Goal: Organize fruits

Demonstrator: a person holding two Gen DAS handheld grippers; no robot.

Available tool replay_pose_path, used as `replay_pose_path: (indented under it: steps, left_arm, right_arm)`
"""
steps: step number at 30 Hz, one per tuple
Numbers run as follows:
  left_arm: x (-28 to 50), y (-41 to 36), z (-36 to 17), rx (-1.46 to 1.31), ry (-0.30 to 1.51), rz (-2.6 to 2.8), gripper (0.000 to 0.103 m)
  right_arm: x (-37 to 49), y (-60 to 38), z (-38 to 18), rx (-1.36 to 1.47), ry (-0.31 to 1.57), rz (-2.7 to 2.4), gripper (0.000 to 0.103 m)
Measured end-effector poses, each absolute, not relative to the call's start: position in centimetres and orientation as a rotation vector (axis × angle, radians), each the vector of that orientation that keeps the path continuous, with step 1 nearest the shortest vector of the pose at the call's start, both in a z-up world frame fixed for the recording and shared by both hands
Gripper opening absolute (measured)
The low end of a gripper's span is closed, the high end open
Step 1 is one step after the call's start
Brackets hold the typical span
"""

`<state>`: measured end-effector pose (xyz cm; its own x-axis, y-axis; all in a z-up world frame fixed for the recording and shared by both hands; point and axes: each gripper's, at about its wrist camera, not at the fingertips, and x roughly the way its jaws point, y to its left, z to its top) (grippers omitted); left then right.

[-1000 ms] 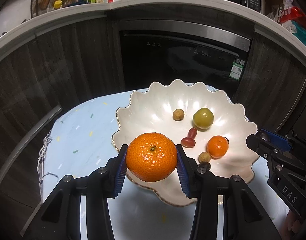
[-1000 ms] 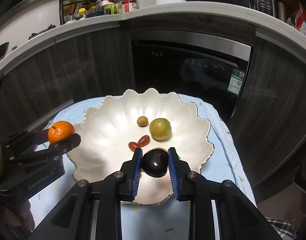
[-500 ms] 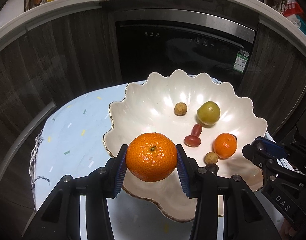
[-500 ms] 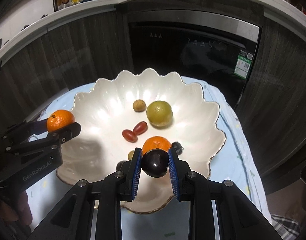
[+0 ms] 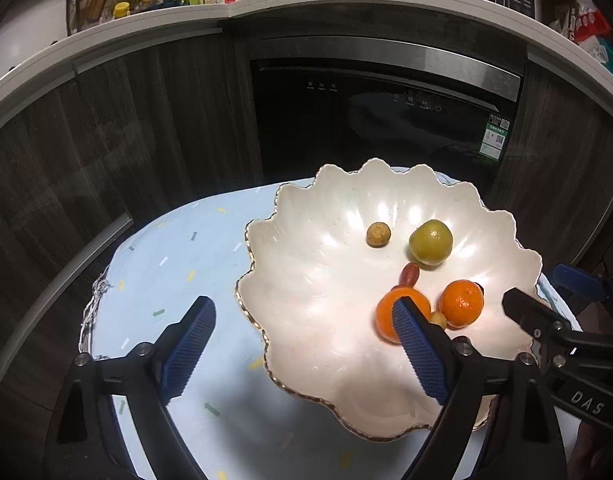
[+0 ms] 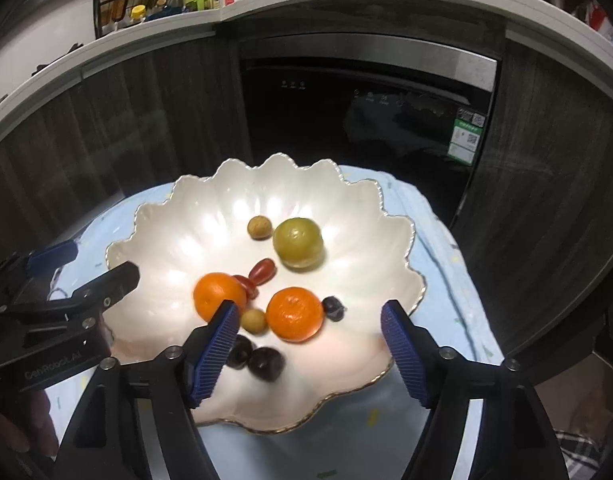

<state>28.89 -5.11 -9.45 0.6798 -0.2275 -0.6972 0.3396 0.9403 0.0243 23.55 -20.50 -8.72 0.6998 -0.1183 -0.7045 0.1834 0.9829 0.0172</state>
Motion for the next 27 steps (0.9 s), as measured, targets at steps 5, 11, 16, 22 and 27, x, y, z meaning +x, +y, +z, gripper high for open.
replay_pose_path:
  steps: [5, 11, 16, 22, 27]
  left_arm:
    - [28.1, -4.8, -8.7, 0.152, 0.744, -0.305, 0.1]
    - [26.8, -4.4, -7.4, 0.146, 0.725, -0.298, 0.1]
    - [25.4, -4.0, -6.1, 0.142, 0.705, -0.292, 0.1]
    - [23.5, -3.5, -4.8, 0.142, 0.685, -0.286, 0.1]
    - [21.7, -3.2, -3.9, 0.14, 0.669, -0.28, 0.1]
  right_arm:
    - [23.1, -20.9, -7.9, 0.094, 0.757, -0.194, 0.082]
    - [22.1, -20.6, -6.6, 0.091, 0.734, -0.195, 0.082]
    - [20.7, -20.2, -5.2, 0.085, 0.705, -0.191, 0.082]
    - [19.0, -19.7, -4.0, 0.082, 0.679, -0.188, 0.082]
    - [17.5, -19.5, -3.2, 0.08, 0.662, -0.19, 0.082]
